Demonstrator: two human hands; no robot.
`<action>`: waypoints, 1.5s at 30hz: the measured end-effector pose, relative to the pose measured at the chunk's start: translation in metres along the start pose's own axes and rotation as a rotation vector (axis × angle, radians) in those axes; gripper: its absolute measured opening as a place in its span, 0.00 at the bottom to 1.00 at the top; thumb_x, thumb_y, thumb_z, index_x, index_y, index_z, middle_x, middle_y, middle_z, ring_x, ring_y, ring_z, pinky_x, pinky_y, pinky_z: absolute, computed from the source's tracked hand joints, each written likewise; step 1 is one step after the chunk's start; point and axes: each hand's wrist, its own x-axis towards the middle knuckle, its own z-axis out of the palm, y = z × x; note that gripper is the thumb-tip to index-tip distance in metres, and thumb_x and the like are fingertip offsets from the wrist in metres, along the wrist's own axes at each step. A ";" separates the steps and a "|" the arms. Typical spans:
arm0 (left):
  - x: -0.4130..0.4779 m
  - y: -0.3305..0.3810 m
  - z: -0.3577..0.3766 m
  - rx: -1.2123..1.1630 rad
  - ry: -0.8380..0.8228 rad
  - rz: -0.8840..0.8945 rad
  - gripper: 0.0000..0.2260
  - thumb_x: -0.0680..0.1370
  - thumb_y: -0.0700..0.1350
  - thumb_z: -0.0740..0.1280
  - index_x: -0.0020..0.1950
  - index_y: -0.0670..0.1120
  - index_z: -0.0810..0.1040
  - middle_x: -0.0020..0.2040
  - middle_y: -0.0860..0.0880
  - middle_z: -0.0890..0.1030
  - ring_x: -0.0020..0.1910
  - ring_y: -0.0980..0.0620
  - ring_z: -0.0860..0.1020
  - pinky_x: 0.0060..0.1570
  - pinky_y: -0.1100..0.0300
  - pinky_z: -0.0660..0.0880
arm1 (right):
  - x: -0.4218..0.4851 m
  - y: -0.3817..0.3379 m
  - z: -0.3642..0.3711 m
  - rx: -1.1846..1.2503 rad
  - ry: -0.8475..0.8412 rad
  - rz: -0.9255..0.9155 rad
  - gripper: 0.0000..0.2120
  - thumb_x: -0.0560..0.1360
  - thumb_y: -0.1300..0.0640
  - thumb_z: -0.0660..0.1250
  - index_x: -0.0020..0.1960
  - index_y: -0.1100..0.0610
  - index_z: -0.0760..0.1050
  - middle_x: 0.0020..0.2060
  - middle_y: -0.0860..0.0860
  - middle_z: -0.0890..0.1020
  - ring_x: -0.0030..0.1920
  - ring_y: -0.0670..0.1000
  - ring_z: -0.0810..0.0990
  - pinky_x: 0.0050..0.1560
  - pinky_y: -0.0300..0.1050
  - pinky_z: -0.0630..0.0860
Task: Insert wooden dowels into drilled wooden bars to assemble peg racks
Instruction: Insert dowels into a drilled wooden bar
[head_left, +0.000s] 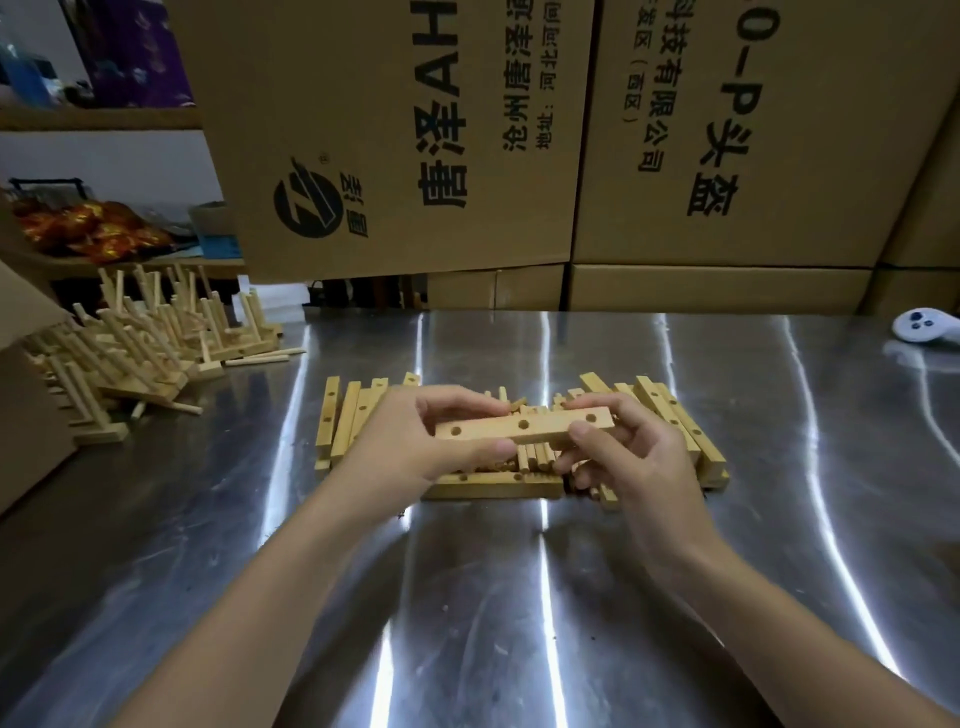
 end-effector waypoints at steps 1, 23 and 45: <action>0.000 0.000 -0.005 0.044 0.006 0.029 0.15 0.69 0.46 0.85 0.54 0.56 0.90 0.50 0.55 0.89 0.49 0.57 0.87 0.45 0.66 0.80 | 0.000 -0.001 -0.003 -0.053 -0.029 -0.015 0.08 0.79 0.57 0.72 0.58 0.56 0.82 0.42 0.57 0.87 0.40 0.51 0.86 0.38 0.39 0.81; -0.010 -0.007 -0.010 0.804 0.122 0.179 0.10 0.75 0.65 0.74 0.42 0.60 0.86 0.38 0.66 0.82 0.41 0.63 0.79 0.38 0.68 0.70 | 0.002 -0.019 -0.028 -1.269 -0.423 -0.232 0.12 0.78 0.39 0.69 0.57 0.43 0.83 0.45 0.37 0.79 0.50 0.40 0.75 0.49 0.42 0.77; -0.002 -0.004 -0.004 0.331 0.579 0.106 0.08 0.79 0.51 0.76 0.57 0.57 0.88 0.46 0.61 0.87 0.49 0.63 0.83 0.47 0.69 0.79 | -0.005 -0.008 -0.014 -1.174 -0.091 -0.378 0.10 0.80 0.44 0.68 0.59 0.44 0.82 0.43 0.35 0.79 0.45 0.42 0.78 0.41 0.32 0.72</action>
